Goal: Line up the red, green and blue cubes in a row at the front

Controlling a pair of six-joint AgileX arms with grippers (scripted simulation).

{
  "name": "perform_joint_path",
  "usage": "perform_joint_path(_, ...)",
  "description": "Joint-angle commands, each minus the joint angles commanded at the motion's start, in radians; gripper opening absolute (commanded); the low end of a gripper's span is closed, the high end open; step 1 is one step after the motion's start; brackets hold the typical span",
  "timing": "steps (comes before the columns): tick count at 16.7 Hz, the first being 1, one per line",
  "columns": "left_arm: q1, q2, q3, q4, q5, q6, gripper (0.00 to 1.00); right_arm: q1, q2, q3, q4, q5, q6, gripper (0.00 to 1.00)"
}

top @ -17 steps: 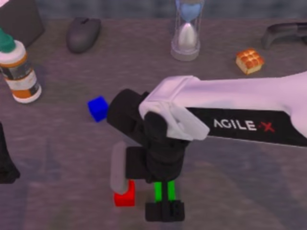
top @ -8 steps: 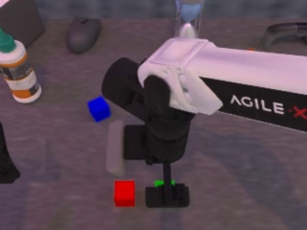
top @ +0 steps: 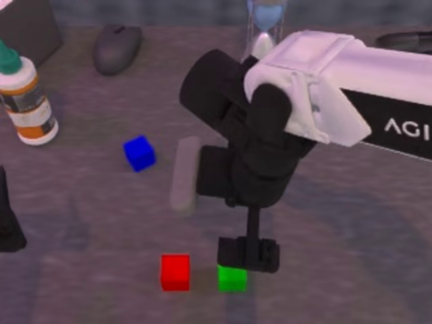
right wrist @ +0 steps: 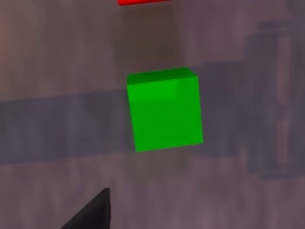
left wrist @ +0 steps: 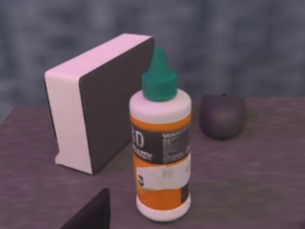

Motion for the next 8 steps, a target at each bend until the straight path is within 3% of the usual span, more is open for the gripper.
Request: perform_joint_path(8,-0.096,0.612,0.495,-0.378,0.017,0.185,1.00,-0.260,-0.542,-0.439,0.325,-0.025,0.172,1.00)
